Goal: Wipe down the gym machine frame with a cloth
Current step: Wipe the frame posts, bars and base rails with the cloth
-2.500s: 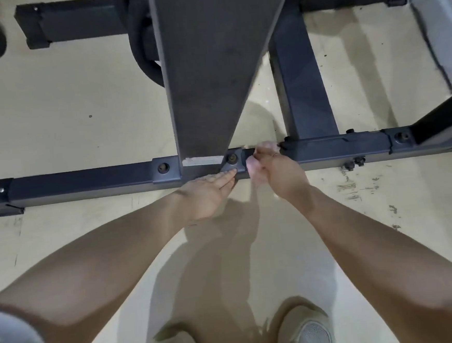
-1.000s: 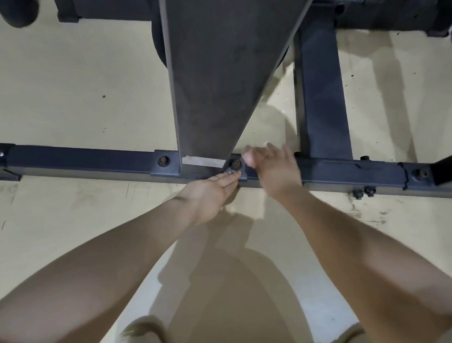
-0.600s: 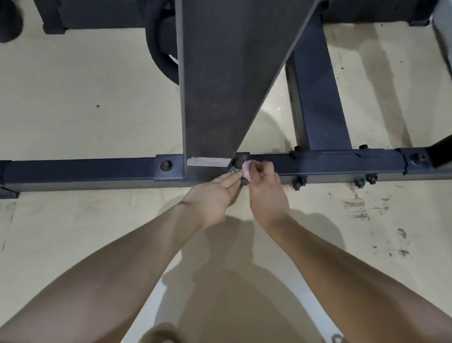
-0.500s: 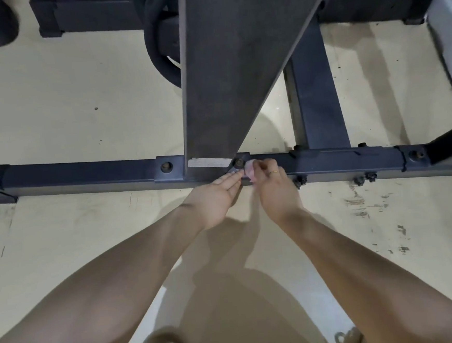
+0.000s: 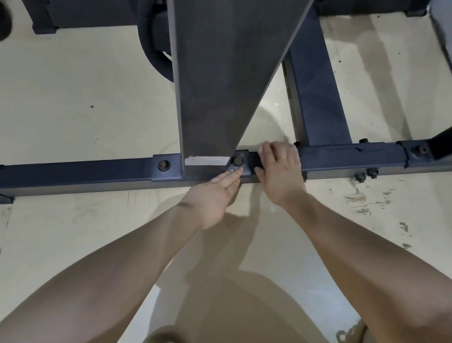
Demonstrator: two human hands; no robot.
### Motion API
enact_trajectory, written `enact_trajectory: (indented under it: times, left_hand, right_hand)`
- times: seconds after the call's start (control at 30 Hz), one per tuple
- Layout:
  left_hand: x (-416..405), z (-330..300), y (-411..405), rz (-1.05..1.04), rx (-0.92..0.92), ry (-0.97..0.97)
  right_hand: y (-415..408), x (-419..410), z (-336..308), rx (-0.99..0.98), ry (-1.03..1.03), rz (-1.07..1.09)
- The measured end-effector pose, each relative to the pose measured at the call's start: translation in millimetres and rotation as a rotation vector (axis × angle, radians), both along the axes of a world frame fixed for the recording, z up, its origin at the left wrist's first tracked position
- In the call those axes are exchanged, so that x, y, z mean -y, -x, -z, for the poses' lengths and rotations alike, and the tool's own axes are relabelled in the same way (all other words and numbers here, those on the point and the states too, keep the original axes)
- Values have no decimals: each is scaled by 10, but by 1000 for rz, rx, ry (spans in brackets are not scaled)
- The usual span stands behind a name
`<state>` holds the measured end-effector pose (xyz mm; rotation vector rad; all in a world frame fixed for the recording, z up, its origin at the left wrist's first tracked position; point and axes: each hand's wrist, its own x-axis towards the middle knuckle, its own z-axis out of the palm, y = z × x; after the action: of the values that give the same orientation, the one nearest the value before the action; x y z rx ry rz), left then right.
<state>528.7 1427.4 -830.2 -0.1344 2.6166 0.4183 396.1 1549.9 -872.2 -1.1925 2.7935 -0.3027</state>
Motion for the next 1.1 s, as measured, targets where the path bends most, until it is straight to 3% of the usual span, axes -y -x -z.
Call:
enact_trajectory:
  times: [0.07, 0.17, 0.27, 0.47, 0.6, 0.73, 0.83, 0.9, 0.97, 1.03, 1.1]
  left_hand:
    - [-15, 11, -7, 10, -8, 11]
    - [-26, 24, -4, 13, -6, 27]
    - [-27, -2, 6, -3, 6, 14]
    - [-6, -79, -43, 18, -17, 23]
    - [98, 40, -306, 43, -62, 63]
    - [79, 76, -428, 34, -98, 91]
    - [29, 148, -354, 114, -186, 130]
    - [-73, 95, -241, 138, -190, 121]
    - [-146, 1, -100, 182, -128, 92]
    - [-238, -45, 91, 160, -127, 99]
    - [-322, -14, 266, 124, -142, 108]
  right_hand:
    - [-115, -29, 102, 48, -56, -147]
    - [110, -104, 26, -30, -213, -293]
    - [390, -112, -96, 35, -373, -79]
    - [-69, 31, -44, 160, 47, -128]
    - [-232, -310, -1, 73, -31, 59]
    - [-474, -69, 57, -89, -304, -171]
    - [-174, -229, -169, 173, -115, -258]
    - [67, -518, -418, 297, 111, -135]
    - [345, -760, -533, 245, 248, 45]
    - [583, -802, -447, 109, 126, 77]
    - [593, -756, -187, 34, -124, 31]
